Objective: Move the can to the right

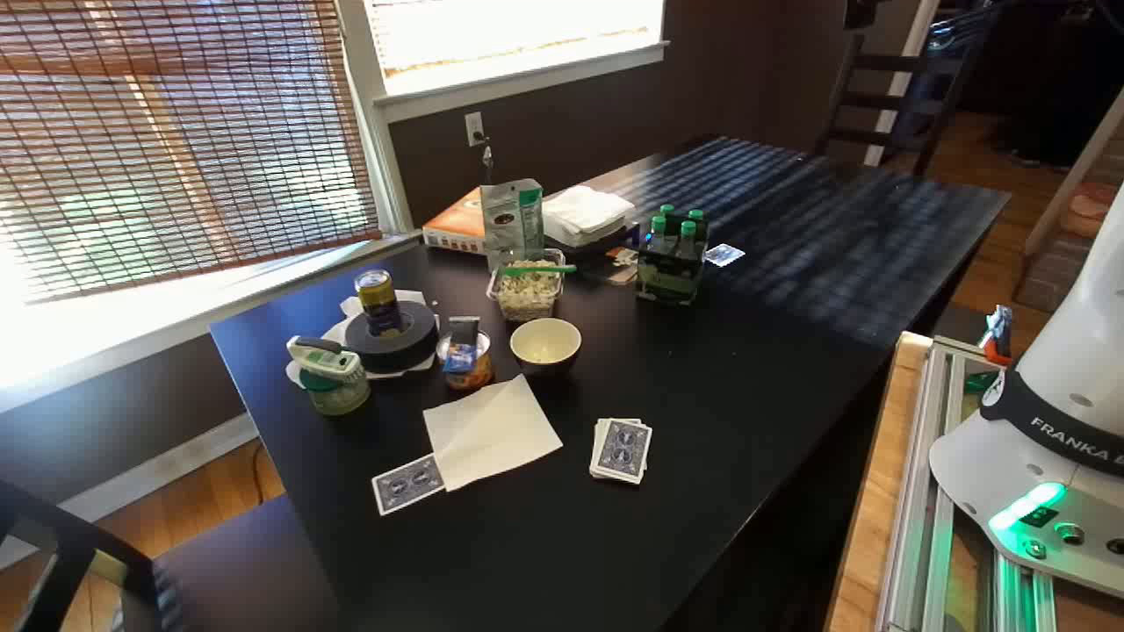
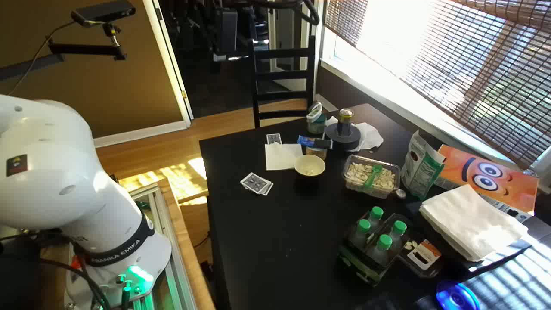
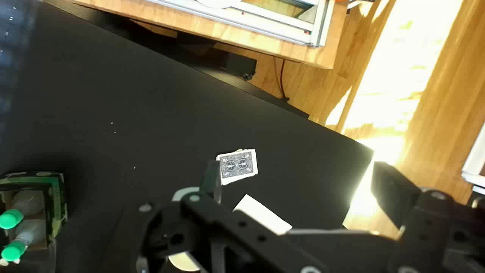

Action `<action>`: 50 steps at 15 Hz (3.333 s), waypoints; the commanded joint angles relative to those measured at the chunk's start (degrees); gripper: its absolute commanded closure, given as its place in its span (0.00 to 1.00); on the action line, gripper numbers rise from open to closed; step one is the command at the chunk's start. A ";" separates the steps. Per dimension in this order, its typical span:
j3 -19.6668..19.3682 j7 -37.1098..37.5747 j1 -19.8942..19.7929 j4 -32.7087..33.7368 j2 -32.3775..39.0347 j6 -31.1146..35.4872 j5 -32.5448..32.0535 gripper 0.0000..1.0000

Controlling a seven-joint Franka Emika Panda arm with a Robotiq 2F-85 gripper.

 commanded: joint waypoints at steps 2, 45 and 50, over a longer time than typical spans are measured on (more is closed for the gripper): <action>0.82 -0.68 -1.25 0.15 0.17 -0.19 0.45 0.00; 8.69 16.26 0.36 39.01 64.11 52.04 -10.26 0.00; 10.72 13.54 0.72 53.91 77.00 46.51 -5.81 0.00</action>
